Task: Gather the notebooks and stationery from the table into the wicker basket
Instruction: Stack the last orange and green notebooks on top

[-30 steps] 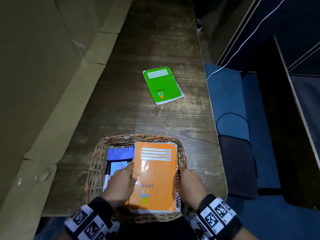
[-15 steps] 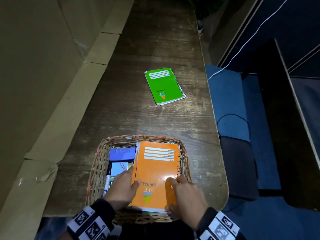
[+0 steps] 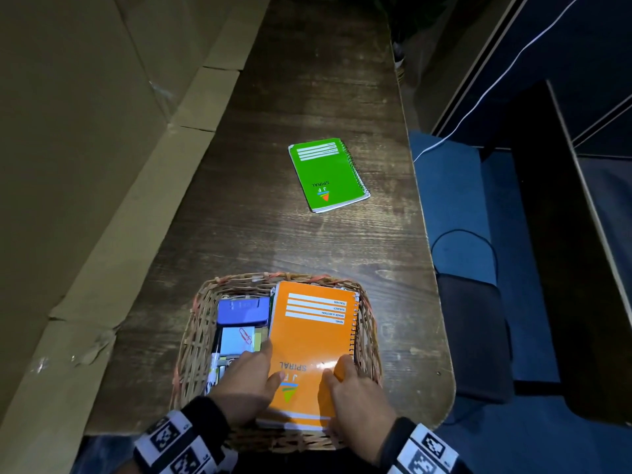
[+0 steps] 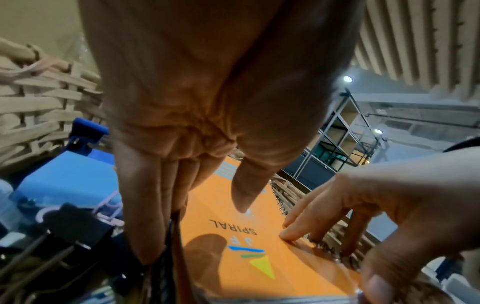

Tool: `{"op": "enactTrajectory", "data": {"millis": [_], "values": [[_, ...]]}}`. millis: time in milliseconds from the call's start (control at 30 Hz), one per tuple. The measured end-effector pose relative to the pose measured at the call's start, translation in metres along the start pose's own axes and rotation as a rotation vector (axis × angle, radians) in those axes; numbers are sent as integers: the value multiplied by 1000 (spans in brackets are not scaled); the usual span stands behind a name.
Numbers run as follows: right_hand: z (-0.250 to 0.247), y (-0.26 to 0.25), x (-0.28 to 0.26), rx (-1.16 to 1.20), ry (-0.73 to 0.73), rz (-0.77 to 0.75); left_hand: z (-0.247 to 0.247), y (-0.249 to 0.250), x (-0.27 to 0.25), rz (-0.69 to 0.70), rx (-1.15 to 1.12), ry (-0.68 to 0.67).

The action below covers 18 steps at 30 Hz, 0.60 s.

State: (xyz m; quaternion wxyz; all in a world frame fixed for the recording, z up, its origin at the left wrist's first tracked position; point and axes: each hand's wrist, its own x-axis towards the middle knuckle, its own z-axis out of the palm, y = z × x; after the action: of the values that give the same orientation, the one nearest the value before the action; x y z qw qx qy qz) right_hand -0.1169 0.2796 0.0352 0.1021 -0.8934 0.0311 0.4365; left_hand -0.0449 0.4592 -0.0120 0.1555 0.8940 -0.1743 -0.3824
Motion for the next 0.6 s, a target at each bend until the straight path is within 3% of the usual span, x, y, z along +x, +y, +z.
{"op": "enactTrajectory", "data": {"millis": [167, 300, 400, 600], "values": [[-1, -6, 1, -87, 10, 19, -3, 10, -1, -36, 164, -31], [-11, -4, -6, -121, 34, -29, -6, 14, -4, -84, 134, -83], [-41, 11, -12, 65, 115, -109, -24, 12, -13, -31, -12, -46], [-148, 60, 29, 452, 441, -75, -83, 23, -14, 78, -314, 47]]}}
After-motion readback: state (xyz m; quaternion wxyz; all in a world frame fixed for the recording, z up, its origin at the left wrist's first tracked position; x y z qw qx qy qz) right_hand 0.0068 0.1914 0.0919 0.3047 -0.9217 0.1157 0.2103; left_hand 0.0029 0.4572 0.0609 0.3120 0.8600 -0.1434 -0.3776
